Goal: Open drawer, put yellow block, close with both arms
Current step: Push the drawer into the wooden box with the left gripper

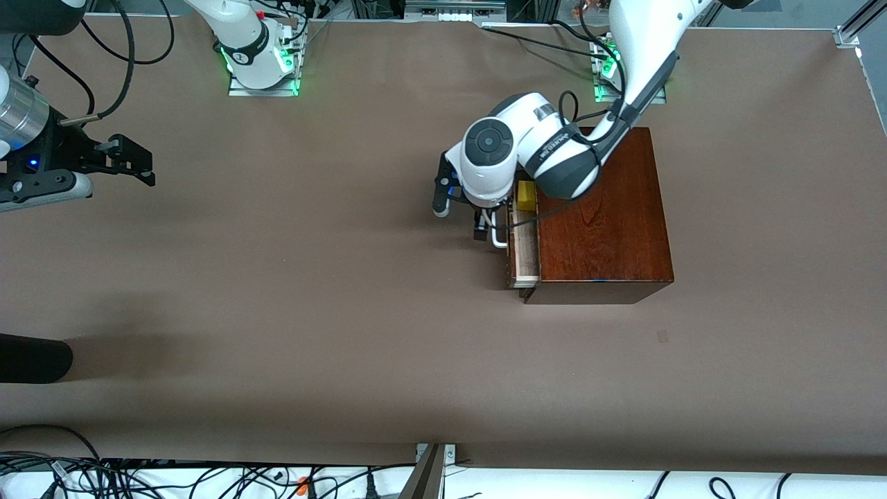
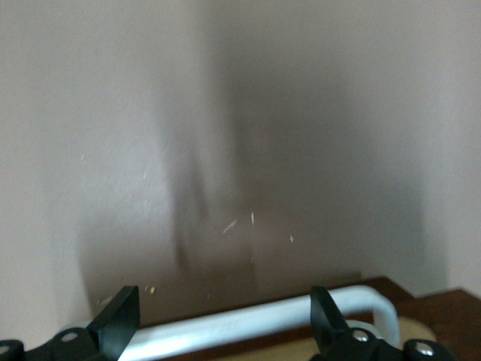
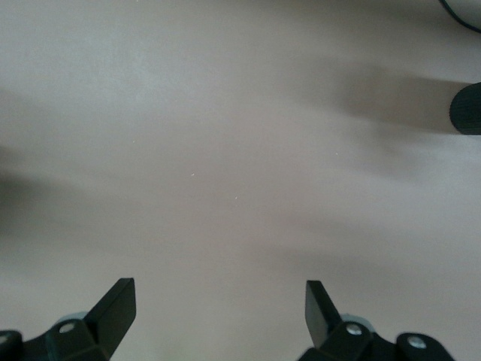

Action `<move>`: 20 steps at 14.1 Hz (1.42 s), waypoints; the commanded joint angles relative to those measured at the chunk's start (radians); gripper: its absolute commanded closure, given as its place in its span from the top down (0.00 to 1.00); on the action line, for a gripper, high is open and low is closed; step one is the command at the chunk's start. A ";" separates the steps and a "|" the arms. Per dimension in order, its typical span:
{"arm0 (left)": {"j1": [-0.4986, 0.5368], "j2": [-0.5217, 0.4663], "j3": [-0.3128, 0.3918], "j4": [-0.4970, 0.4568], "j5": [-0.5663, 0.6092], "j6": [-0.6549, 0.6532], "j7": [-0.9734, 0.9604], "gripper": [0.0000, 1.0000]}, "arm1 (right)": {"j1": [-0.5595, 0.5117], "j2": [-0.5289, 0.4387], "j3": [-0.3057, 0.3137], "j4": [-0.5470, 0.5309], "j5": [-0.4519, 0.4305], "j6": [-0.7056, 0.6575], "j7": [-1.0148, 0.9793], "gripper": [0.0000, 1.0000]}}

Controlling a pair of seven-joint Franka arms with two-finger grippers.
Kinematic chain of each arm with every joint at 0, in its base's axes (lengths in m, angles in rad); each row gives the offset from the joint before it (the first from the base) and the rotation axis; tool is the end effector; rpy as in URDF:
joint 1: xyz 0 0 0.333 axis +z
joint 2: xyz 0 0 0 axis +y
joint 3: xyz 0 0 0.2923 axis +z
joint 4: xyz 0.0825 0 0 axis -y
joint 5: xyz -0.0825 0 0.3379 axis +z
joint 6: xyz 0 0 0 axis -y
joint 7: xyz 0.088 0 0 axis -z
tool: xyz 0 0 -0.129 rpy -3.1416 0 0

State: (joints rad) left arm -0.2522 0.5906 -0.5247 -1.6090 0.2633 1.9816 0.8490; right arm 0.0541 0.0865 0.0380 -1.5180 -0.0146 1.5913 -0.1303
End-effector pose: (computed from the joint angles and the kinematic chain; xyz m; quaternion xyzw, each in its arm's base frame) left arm 0.4780 -0.3896 0.2905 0.6610 -0.7471 -0.0644 0.0293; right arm 0.5322 0.0465 0.5580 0.9938 0.1111 -0.0067 0.0055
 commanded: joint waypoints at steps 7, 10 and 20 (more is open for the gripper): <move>0.066 -0.035 0.006 -0.028 0.020 -0.043 0.033 1.00 | 0.009 0.002 0.000 0.013 -0.010 -0.004 0.008 1.00; 0.079 -0.035 0.006 -0.032 0.020 -0.043 0.030 1.00 | 0.007 0.002 0.000 0.013 -0.010 -0.004 0.008 1.00; 0.084 -0.044 0.003 -0.060 0.020 -0.052 -0.054 1.00 | 0.009 0.002 0.000 0.013 -0.010 -0.004 0.008 1.00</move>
State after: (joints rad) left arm -0.2094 0.5883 -0.5432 -1.6154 0.2540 1.9626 0.8270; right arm 0.0569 0.0865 0.0383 -1.5178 -0.0147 1.5916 -0.1303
